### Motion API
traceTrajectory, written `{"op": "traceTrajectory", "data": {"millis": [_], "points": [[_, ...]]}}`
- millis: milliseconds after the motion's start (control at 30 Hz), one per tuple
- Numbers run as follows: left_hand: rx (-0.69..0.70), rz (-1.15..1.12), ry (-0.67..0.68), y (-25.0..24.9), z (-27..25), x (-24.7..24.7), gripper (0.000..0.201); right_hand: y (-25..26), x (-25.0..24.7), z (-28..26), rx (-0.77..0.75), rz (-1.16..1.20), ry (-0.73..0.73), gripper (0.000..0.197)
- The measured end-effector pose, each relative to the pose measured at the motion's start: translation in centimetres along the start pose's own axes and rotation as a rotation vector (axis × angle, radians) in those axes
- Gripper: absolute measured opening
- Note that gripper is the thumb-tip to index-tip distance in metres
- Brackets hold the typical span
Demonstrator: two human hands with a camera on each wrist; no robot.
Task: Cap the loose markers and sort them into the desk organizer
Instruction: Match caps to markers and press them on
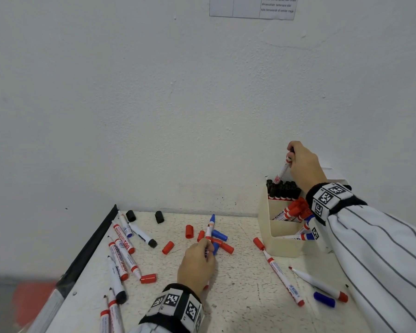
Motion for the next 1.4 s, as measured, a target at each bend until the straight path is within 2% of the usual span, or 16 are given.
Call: {"op": "traceTrajectory", "data": {"millis": [233,500,633,767,933,1033,1233,1400], "points": [[0.006,-0.012,0.000,-0.2,-0.1,-0.1,0.005,1.2,-0.1,0.2,-0.028,-0.121,0.062,0.037],[-0.003,-0.019,0.010,-0.3,-0.1,-0.1,0.005,1.2,-0.6,0.4,0.019,-0.012,0.022,0.035],[-0.007,-0.012,0.003,-0.2,-0.2,-0.2,0.004,1.4,-0.1,0.5,0.100,0.049,0.041,0.032],[-0.008,-0.011,0.001,-0.3,-0.1,-0.2,0.003,1.2,0.8,0.8,0.156,0.087,0.039,0.014],[-0.016,-0.013,-0.007,-0.3,-0.1,-0.3,0.005,0.8,1.9,1.3,0.224,0.039,0.050,0.025],[-0.022,-0.017,-0.007,-0.3,-0.1,-0.3,0.003,1.1,2.2,1.5,0.241,-0.001,0.059,0.021],[-0.019,-0.027,-0.004,-0.3,-0.1,-0.1,0.005,2.5,0.3,2.0,0.106,0.122,-0.147,0.015],[-0.017,-0.027,-0.010,-0.2,0.0,0.0,0.004,2.5,-0.2,1.4,0.080,0.129,-0.095,0.014]]}}
Point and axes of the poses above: each hand's wrist, its own z-axis towards the middle knuckle, its own x-axis out of the palm, y = z × x, the point moved 4 cm from there along z, towards the middle knuckle, and after that the axes turned 3 degrees about z, right-handed, at the moved point
